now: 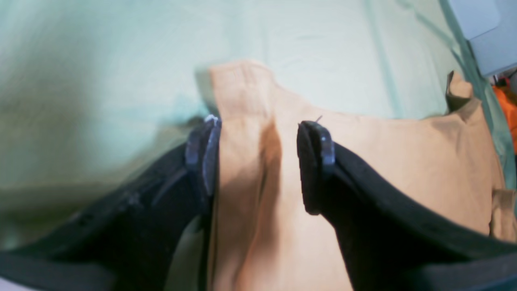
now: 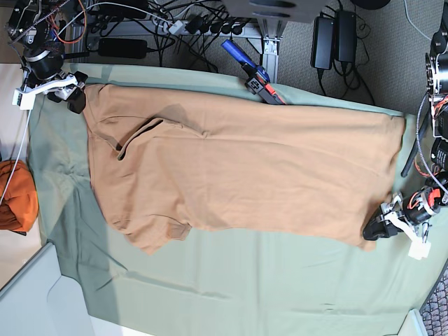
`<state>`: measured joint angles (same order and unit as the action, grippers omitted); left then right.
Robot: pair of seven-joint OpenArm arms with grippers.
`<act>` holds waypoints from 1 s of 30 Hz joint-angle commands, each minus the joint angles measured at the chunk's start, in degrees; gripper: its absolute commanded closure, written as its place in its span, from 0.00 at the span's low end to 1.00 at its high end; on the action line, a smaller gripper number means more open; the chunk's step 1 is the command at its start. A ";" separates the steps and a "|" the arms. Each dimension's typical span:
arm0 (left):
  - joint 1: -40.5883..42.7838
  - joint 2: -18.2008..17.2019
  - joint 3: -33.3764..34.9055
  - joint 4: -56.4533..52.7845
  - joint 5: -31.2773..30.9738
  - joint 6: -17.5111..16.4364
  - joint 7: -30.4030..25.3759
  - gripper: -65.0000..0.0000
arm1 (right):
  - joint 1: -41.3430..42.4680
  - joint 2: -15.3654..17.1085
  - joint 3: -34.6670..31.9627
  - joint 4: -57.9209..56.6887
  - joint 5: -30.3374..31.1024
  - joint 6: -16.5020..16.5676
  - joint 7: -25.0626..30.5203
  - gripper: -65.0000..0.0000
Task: Fold the T-shirt properly
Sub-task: 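Move the left gripper to the opposite hem corner and grasp, then move the right gripper to the sleeve edge beside the collar and grasp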
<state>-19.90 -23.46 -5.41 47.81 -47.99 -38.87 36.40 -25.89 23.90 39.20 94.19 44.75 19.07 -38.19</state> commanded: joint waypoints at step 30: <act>-0.33 0.31 -0.17 7.89 -5.18 -1.13 4.98 0.77 | 3.65 1.03 0.59 0.96 0.00 5.38 2.14 0.36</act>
<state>-18.87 -22.35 -5.30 54.78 -52.12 -38.89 42.24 -22.35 23.77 39.20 94.19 44.23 19.07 -37.50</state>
